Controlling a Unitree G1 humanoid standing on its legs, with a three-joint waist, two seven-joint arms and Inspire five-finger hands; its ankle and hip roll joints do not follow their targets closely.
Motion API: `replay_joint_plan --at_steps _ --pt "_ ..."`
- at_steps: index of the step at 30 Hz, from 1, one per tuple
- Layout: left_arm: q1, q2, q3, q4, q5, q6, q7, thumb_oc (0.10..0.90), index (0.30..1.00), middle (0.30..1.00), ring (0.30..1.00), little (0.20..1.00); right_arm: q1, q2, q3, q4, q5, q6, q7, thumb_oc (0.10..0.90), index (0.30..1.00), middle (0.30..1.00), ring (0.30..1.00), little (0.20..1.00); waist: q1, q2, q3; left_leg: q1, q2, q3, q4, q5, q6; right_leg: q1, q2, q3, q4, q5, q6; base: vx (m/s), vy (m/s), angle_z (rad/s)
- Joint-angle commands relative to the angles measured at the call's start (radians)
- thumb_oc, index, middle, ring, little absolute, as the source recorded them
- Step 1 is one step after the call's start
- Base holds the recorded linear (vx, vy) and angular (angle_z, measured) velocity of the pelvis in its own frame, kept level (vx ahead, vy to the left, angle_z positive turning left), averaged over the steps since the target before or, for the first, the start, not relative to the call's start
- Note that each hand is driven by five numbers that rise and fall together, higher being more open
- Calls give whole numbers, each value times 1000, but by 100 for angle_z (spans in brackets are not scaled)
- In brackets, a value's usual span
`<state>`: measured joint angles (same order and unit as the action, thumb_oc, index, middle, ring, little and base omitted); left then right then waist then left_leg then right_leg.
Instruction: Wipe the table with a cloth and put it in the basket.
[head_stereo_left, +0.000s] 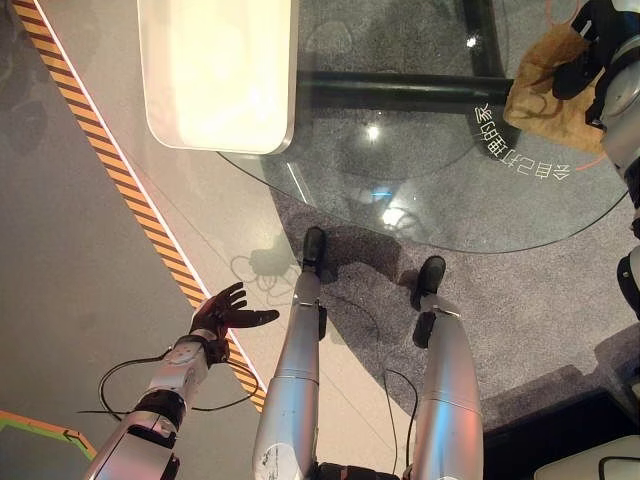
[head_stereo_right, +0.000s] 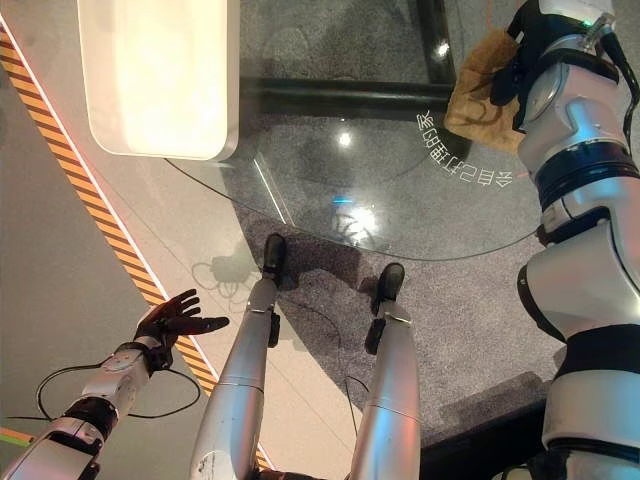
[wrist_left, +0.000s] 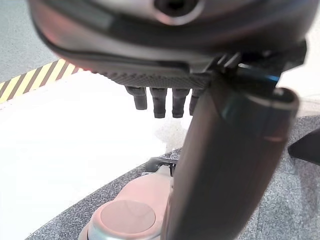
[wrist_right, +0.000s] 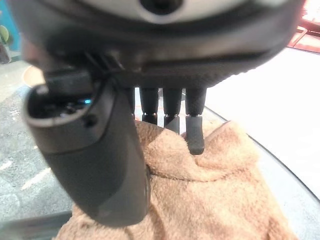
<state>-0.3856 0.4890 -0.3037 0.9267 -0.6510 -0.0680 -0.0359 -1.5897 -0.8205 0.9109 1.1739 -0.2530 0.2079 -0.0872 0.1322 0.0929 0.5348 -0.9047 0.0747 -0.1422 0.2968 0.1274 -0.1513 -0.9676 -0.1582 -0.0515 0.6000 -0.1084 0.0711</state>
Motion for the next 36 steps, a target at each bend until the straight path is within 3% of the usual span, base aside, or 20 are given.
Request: replay_joint_plan --at_steps 1,17,34,36 --pt "61 30 -14 21 -10 -21 5 800 900 900 900 900 -35 -14 67 -122 -42 -45 -98 100 300 300 300 200 4 20 -15 24 -118 60 -3 -58 116 56 117 -89 -150 50 -56 0 0 0" --pt "62 -2 -24 9 -11 -36 22 800 900 900 900 900 -40 54 50 -252 0 -8 -198 100 300 300 300 200 12 25 -15 30 -126 54 -19 -53 116 63 116 -90 -169 54 -54 -1 7 0" --pt "73 -42 -17 2 16 -55 27 800 900 900 900 900 -21 171 38 -442 -74 8 -155 100 300 300 300 200 37 24 -15 34 -138 47 -25 -48 119 78 112 -104 -186 54 -52 -4 10 0" --pt "65 -46 -17 -2 17 -55 33 800 900 900 900 900 -27 183 41 -464 -94 20 -148 100 300 300 300 200 41 25 -15 10 -139 47 -33 -14 124 60 112 -118 -204 90 -58 -61 42 2"
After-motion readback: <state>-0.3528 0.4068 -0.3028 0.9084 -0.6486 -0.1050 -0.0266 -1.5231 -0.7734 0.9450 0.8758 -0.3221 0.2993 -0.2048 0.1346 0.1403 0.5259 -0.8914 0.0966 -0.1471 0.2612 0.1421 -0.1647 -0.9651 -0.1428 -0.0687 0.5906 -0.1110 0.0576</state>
